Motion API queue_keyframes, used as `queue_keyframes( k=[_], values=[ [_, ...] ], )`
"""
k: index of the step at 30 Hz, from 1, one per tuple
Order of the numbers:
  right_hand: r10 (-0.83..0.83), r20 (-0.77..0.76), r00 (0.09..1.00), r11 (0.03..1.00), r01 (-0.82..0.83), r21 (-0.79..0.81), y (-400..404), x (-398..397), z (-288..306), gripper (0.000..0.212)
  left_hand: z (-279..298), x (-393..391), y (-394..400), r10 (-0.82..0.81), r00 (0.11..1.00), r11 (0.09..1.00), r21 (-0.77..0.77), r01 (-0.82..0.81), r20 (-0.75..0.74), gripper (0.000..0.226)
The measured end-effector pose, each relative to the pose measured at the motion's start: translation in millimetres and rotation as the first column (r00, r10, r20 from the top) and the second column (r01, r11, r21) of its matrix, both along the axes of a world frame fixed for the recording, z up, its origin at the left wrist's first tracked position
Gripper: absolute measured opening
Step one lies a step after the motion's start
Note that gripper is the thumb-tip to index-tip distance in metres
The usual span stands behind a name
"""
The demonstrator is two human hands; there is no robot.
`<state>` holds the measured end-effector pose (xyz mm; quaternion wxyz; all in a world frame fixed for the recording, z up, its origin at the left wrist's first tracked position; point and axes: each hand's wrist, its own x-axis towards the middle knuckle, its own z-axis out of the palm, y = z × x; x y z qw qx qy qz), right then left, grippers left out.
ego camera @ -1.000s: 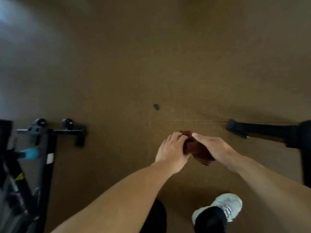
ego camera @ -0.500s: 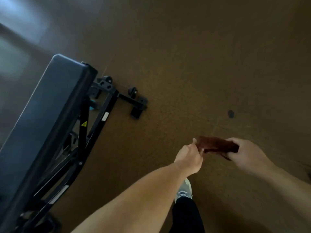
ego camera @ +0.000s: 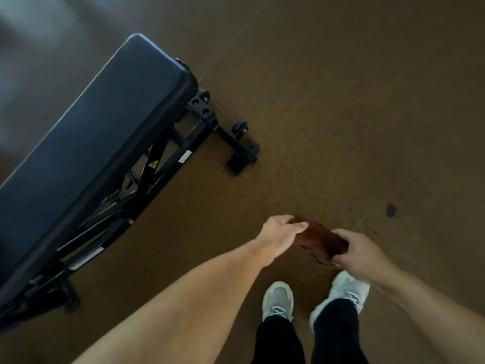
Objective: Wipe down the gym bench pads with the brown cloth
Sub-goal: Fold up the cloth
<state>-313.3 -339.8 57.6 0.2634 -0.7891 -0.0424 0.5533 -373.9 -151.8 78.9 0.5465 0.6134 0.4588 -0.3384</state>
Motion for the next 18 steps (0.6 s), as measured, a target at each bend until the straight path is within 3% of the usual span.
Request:
queue_keyframes(
  k=[4, 9, 11, 14, 18],
  values=[
    [0.153, 0.096, 0.984, 0.987, -0.146, -0.073, 9.7, 24.6, -0.9, 0.028, -2.2, 26.8, -1.0, 0.053, 0.999, 0.995, 0.08, -0.053, 0.01, 0.06],
    [0.14, 0.26, 0.955, 0.988, -0.118, -0.097, 27.0, 69.5, 2.0, 0.027, -7.4, 66.9, 16.2, 0.087, 0.995, 0.986, 0.145, -0.079, -0.055, 0.057],
    [0.088, 0.26, 0.962, 0.994, -0.07, -0.079, 36.0, 82.6, -0.7, 0.03, -11.9, 77.9, 27.0, 0.12, 0.986, 0.981, 0.165, -0.1, -0.116, 0.055],
    [0.071, 0.231, 0.97, 0.994, -0.048, -0.103, 56.1, 95.8, -14.6, 0.025, -19.8, 87.8, 46.2, 0.278, 0.947, 0.961, 0.065, -0.27, -0.159, 0.054],
    [0.065, 0.199, 0.978, 0.995, -0.049, -0.081, 98.0, 99.4, -33.0, 0.02, -39.2, 93.4, 85.1, 0.315, 0.932, 0.949, 0.046, -0.312, -0.179, 0.052]
  ],
)
